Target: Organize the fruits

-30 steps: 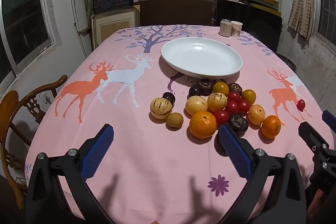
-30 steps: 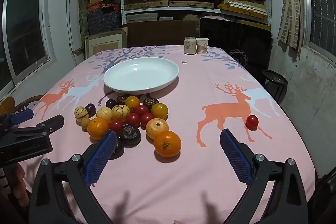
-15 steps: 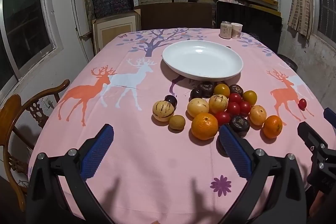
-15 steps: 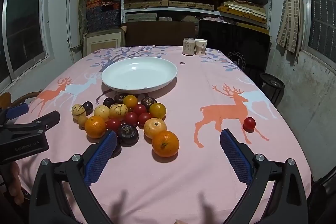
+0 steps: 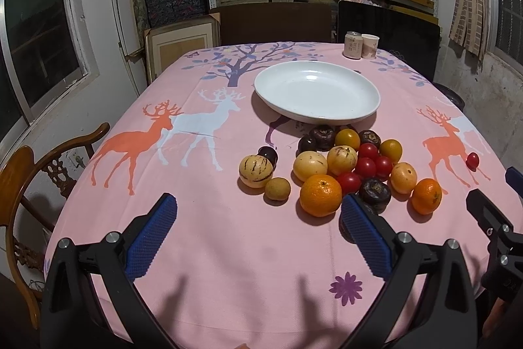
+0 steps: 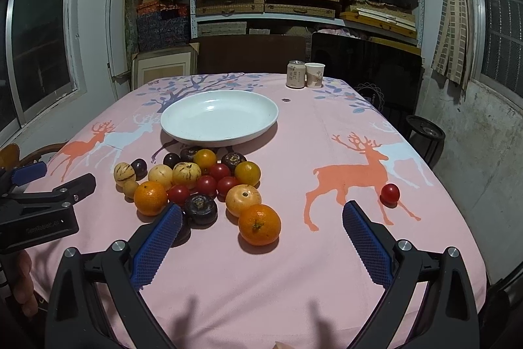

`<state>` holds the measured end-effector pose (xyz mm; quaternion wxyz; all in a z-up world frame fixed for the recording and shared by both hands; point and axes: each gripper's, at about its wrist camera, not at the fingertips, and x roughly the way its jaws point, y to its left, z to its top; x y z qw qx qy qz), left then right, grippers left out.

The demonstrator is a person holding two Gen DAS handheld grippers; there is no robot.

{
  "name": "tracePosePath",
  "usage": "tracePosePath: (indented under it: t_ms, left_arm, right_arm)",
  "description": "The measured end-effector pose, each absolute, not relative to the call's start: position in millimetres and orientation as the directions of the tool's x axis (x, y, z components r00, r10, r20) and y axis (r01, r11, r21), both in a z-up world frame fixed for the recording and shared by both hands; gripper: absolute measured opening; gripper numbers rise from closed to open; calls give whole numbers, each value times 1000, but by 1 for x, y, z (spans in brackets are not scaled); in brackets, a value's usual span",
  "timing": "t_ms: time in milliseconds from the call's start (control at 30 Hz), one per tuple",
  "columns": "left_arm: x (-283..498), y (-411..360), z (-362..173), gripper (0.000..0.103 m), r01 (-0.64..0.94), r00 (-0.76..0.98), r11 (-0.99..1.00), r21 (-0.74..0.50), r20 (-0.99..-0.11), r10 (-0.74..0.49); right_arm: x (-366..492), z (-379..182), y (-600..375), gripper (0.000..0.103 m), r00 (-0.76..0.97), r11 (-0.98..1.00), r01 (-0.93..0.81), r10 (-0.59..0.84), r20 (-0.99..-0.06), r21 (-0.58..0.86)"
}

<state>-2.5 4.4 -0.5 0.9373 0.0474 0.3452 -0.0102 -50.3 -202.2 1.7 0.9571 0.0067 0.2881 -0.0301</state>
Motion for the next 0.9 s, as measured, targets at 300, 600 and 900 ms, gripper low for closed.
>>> tracePosePath:
  t_ms: [300, 600, 900]
  left_arm:
    - [-3, 4, 0, 99, 53, 762, 995, 81, -648, 12]
    - [-3, 4, 0, 99, 51, 761, 995, 80, -648, 13]
    - [-3, 9, -1, 99, 45, 761, 996, 73, -648, 13]
  right_arm:
    - [-50, 0, -199, 100, 825, 999, 40, -32, -565, 1]
    - [-48, -2, -198, 100, 816, 999, 38, -28, -577, 6]
    - [-48, -2, -198, 100, 814, 999, 36, -25, -581, 8]
